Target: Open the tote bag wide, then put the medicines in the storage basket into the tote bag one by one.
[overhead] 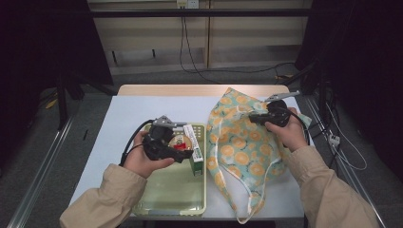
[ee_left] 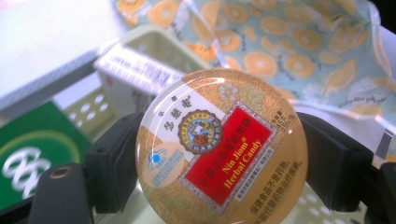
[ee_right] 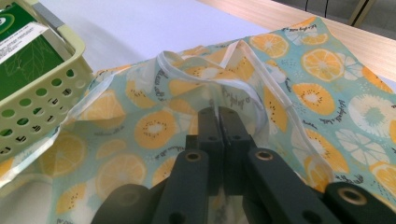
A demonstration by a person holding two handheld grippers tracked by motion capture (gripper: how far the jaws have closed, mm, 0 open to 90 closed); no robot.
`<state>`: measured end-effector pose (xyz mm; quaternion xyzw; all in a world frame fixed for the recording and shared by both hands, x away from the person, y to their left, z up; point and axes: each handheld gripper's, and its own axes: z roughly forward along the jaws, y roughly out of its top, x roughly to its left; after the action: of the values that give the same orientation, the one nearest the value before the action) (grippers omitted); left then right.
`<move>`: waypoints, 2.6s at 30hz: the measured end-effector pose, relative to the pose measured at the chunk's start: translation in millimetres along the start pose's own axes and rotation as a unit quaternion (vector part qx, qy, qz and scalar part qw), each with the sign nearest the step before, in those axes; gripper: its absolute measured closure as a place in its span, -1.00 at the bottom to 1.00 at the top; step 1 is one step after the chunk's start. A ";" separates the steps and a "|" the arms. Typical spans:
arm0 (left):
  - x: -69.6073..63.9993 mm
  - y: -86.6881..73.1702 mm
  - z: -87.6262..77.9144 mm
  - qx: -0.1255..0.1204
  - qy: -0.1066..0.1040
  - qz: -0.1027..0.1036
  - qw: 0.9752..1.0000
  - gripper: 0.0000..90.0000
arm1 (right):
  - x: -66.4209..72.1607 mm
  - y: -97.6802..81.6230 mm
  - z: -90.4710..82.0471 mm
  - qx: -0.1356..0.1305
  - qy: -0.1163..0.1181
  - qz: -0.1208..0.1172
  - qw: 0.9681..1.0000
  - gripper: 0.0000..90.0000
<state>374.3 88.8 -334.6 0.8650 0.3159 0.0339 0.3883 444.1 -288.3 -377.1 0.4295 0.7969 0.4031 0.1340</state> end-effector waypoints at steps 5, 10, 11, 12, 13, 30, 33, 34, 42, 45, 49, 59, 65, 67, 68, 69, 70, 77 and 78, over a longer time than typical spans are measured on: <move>-7.7 21.0 11.6 -0.013 -0.016 0.009 1.000 -0.55 | -0.3 1.4 -0.7 0.002 0.001 0.001 1.000 0.99; -19.1 42.1 30.2 -0.018 -0.031 0.031 0.999 -0.55 | -1.3 0.9 0.2 0.003 0.002 0.002 1.000 0.99; -21.1 45.9 33.9 -0.017 -0.034 0.034 0.999 -0.54 | -1.4 0.9 0.4 0.003 0.003 0.002 1.000 0.99; -22.8 49.3 37.5 -0.019 -0.036 0.038 0.998 -0.55 | -1.5 0.7 0.6 0.004 0.003 0.001 1.000 0.99; -24.6 52.4 41.3 -0.020 -0.038 0.040 0.998 -0.55 | -1.6 0.6 0.7 0.004 0.004 0.001 1.000 0.99; -25.6 76.8 81.8 -0.025 -0.071 0.045 0.996 -0.54 | -5.3 -0.1 -1.9 -0.004 0.010 0.007 1.000 0.99; -27.0 80.0 86.4 -0.021 -0.067 0.052 0.996 -0.55 | -4.3 0.1 -0.6 -0.003 0.011 0.006 1.000 0.99; -27.8 81.0 88.4 -0.021 -0.069 0.053 0.996 -0.55 | -4.1 0.2 -0.3 -0.003 0.012 0.005 1.000 0.99; -31.9 84.8 99.8 -0.023 -0.076 0.058 0.995 -0.55 | -4.5 0.6 -1.3 -0.006 0.011 0.007 1.000 0.99; -32.3 85.9 102.1 -0.023 -0.075 0.060 0.995 -0.55 | -5.2 0.7 -1.7 -0.007 0.013 0.008 1.000 0.99; -33.0 86.4 105.5 -0.023 -0.075 0.065 0.995 -0.55 | -5.3 2.3 -3.1 -0.008 0.013 0.009 1.000 0.99; -35.1 88.5 117.7 -0.029 -0.078 0.064 0.994 -0.55 | -6.0 2.8 -2.6 -0.009 0.015 0.009 1.000 0.99; -37.2 89.2 120.8 -0.027 -0.076 0.067 0.995 -0.55 | -7.2 5.8 -5.3 -0.013 0.014 0.013 1.000 0.99; -37.4 89.3 121.8 -0.029 -0.077 0.067 0.994 -0.55 | -6.9 6.8 -6.0 -0.015 0.014 0.012 1.000 0.99; -37.3 89.5 122.2 -0.029 -0.076 0.067 0.994 -0.55 | -6.4 7.3 -6.2 -0.015 0.014 0.014 1.000 0.99; -37.2 89.6 122.7 -0.029 -0.076 0.066 0.994 -0.55 | -5.7 8.0 -6.5 -0.015 0.014 0.013 1.000 0.99; -37.1 89.9 123.4 -0.027 -0.076 0.067 0.994 -0.55 | -5.3 8.6 -6.7 -0.015 0.015 0.012 1.000 0.99; -36.3 87.9 131.4 -0.024 -0.076 0.064 0.995 -0.55 | -4.3 12.7 -8.2 -0.015 0.013 0.008 1.000 0.99; -36.5 87.2 133.3 -0.025 -0.077 0.061 0.995 -0.55 | -4.3 13.5 -8.2 -0.017 0.013 0.009 1.000 0.99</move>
<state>431.1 -62.3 -360.1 0.8728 0.2309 -0.0019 0.4301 450.0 -291.9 -362.2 0.4286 0.7879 0.4235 0.1271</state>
